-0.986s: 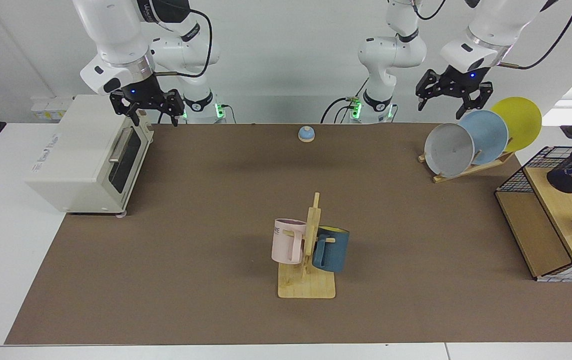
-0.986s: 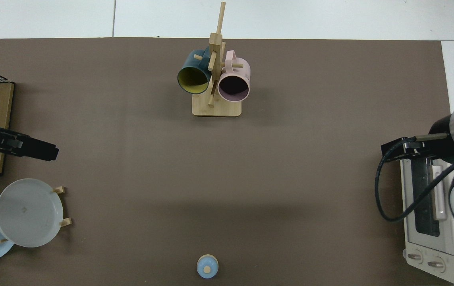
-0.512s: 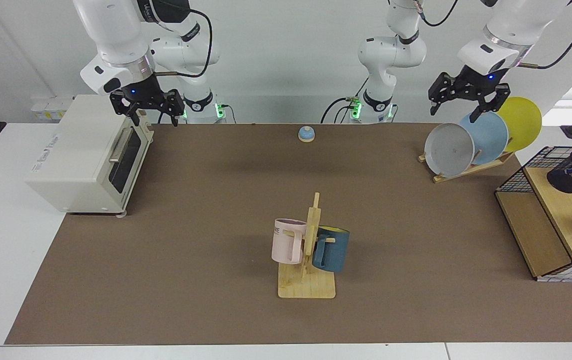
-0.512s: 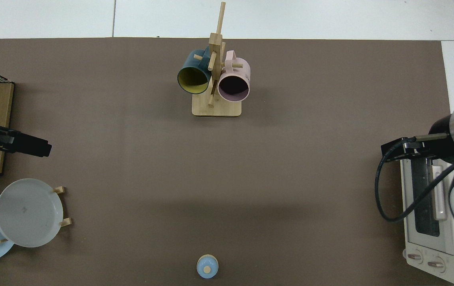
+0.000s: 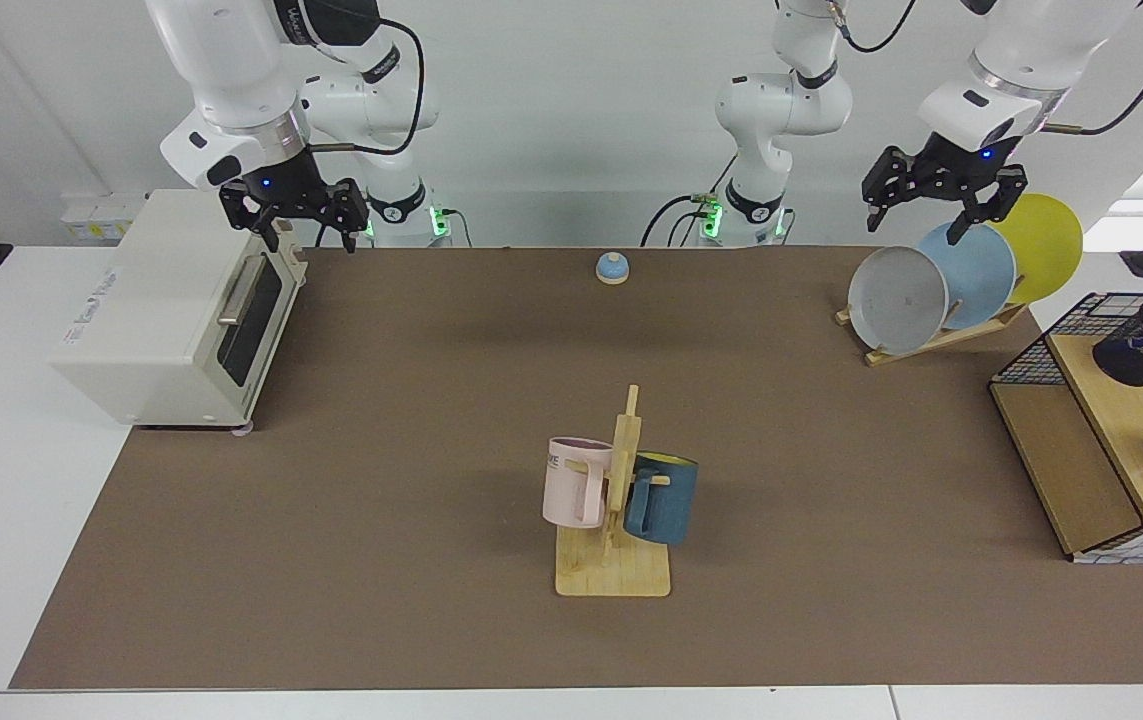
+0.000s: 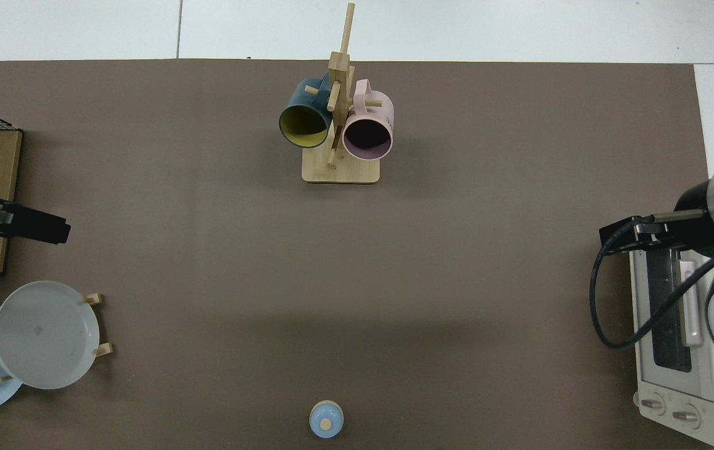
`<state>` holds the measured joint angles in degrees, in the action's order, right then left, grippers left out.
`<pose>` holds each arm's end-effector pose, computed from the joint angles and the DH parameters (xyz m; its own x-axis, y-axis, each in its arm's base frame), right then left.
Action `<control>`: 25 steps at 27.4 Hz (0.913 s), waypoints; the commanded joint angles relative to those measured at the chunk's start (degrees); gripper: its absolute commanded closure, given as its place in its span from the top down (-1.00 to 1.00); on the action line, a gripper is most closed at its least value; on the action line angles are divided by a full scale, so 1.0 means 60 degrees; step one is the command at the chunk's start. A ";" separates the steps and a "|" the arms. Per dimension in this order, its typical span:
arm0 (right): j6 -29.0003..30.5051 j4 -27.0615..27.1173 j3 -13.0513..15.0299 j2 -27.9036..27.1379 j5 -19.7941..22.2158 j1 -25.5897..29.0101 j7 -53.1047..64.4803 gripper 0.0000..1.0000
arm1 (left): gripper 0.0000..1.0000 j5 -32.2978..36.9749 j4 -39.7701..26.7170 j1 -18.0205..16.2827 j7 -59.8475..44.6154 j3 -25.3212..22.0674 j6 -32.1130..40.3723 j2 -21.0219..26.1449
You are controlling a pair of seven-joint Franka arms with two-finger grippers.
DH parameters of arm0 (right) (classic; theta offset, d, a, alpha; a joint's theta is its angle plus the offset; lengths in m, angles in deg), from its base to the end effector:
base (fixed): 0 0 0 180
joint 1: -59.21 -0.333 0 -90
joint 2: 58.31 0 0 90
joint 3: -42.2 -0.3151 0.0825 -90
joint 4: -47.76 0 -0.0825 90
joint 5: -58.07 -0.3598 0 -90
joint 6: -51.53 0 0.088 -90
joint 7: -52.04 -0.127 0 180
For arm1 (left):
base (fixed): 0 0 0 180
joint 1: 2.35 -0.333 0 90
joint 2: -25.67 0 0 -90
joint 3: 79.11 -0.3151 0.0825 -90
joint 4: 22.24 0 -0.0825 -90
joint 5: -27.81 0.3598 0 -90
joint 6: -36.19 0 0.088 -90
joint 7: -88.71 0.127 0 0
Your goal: Put markers into pen holder
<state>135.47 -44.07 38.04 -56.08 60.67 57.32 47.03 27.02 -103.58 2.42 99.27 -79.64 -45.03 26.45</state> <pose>0.5022 0.0478 0.6011 0.9955 0.0127 -0.0940 0.0180 -0.9982 0.0566 0.5163 -0.0402 0.6496 0.9662 -0.2575 -0.0129 -0.2572 -0.9662 0.0162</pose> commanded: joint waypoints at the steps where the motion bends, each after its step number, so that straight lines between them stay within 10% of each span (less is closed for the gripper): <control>1: 0.0262 -0.0252 -0.0024 0.0185 -0.0082 0.0067 0.0234 1.00 | 1.00 0.0132 -0.0051 -0.0076 -0.0016 0.0030 -0.0174 -0.0085; 25: 0.0262 -0.0252 -0.0024 0.0185 -0.0082 0.0067 0.0234 1.00 | 1.00 0.0117 -0.0095 -0.0076 0.0013 -0.0102 -0.0409 -0.0085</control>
<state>135.47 -44.07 38.04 -56.08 60.67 57.32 47.03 27.04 -103.58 2.41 99.27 -80.55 -46.60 26.45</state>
